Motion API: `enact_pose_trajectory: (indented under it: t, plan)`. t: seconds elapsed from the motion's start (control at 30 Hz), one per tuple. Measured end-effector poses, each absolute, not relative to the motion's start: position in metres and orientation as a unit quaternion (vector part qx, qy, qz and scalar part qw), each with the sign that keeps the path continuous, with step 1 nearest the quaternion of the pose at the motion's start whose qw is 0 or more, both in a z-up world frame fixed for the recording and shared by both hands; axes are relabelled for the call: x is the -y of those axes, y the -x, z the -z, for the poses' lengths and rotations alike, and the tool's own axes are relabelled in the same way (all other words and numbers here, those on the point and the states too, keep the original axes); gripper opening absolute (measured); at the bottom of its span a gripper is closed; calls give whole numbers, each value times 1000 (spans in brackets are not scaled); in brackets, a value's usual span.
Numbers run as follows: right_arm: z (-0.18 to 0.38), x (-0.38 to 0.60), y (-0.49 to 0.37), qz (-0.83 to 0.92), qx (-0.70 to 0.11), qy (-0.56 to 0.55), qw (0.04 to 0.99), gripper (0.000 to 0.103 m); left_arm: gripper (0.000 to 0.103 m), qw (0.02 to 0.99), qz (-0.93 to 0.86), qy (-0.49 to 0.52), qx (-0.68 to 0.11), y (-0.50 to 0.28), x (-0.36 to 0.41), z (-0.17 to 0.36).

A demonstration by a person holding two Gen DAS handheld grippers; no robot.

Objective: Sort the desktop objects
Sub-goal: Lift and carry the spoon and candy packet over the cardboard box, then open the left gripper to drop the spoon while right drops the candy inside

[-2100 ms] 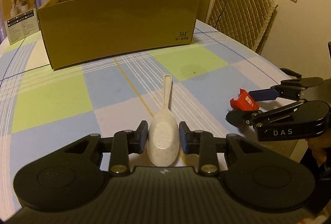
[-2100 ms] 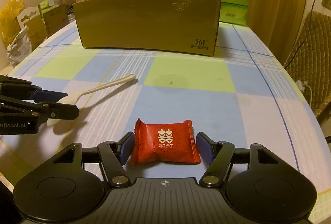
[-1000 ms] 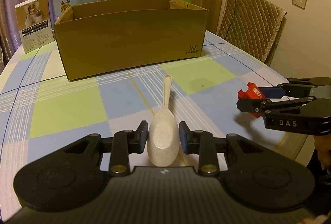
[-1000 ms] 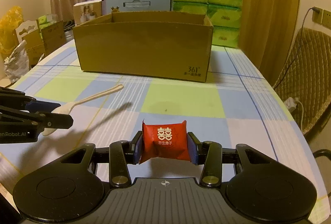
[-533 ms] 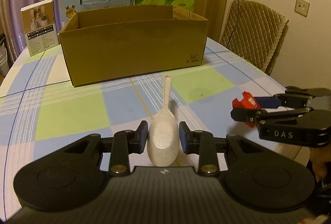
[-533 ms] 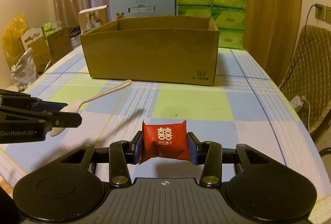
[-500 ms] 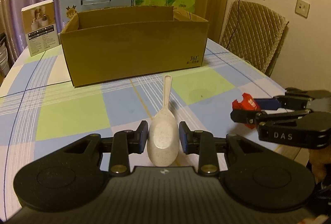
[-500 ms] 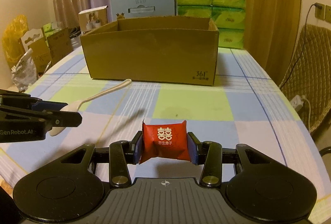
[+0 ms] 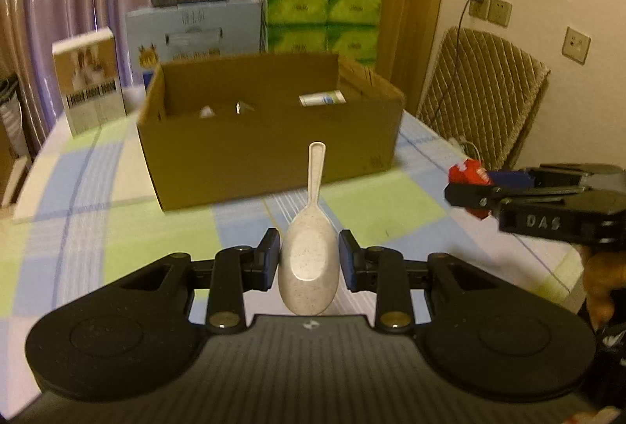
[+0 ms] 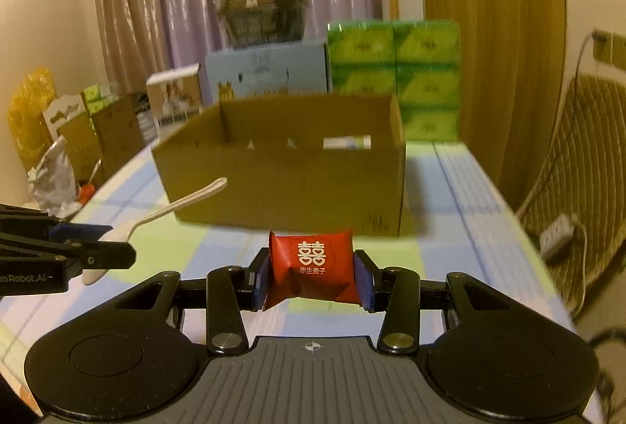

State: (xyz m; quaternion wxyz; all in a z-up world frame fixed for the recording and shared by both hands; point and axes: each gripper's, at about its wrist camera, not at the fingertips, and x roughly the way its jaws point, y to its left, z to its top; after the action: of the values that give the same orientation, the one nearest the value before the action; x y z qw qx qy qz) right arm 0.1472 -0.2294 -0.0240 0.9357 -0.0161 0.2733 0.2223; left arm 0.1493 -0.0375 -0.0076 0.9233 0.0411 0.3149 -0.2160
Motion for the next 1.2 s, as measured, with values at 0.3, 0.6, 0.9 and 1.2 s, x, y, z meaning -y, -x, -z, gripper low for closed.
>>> enact_pose_trajectory:
  t: [0.3,0.6,0.9,1.2]
  plan:
    - [-30,210,-209,-244,-256,21,935,41,27,939,194,-56,-279,-215,32,-50]
    - [-46,187,-282,-258,-256,30,931,41,27,938,193,-58,-283,-300,26,-72]
    - [-32,164,-340,-263,-271,34,925,41,27,931,193,-53,-304,-355,25,-48]
    - [-14,150,-359,-268,-287,27,919,41,31,931,182,-41,-313,-376,19,-23]
